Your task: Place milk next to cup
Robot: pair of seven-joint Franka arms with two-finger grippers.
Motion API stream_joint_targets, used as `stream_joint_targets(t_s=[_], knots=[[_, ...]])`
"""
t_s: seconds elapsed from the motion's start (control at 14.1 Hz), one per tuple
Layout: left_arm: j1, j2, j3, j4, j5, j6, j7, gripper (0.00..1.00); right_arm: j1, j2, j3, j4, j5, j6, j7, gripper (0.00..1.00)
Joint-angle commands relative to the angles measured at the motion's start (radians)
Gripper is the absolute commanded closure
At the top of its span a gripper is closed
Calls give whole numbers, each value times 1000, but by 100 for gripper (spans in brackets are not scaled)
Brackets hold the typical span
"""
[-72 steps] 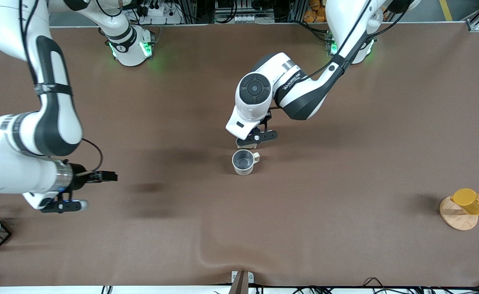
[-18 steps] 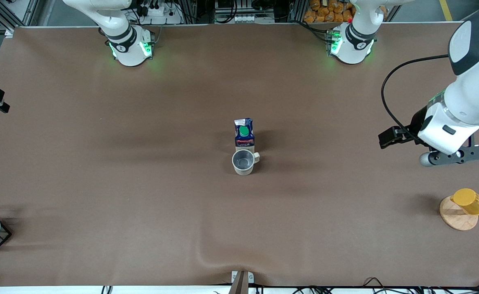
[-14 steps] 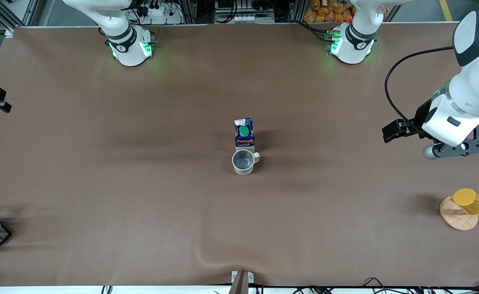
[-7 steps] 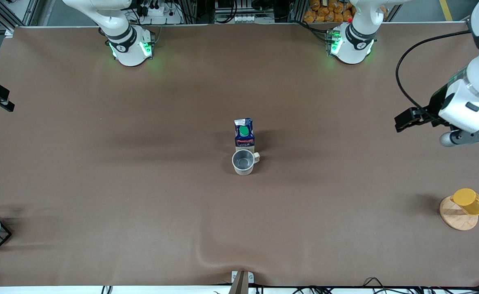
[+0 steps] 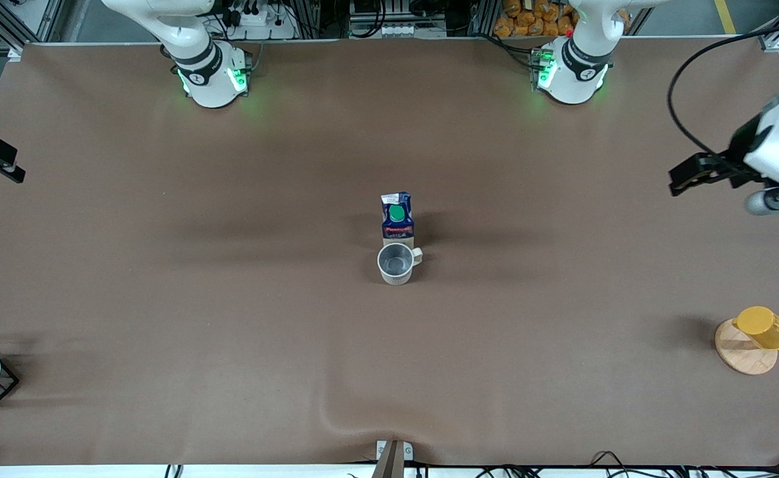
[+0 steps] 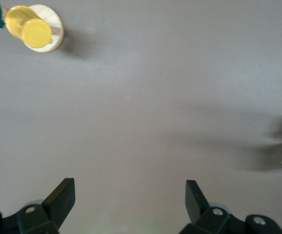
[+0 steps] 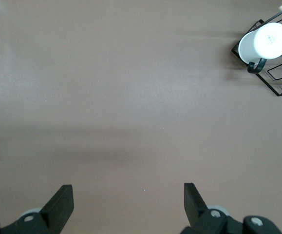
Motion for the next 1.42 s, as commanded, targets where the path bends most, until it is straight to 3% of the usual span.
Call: stream_joint_targets(t_s=[0.0,1.34], knots=[[-14,-40,27,-31,-23,3,29,0,8,4,-4,10,-22,-11,1,0],[-4,-35,21,13,-63,-61,23,0,6,4,-6,10,-24,-11,-10,0]])
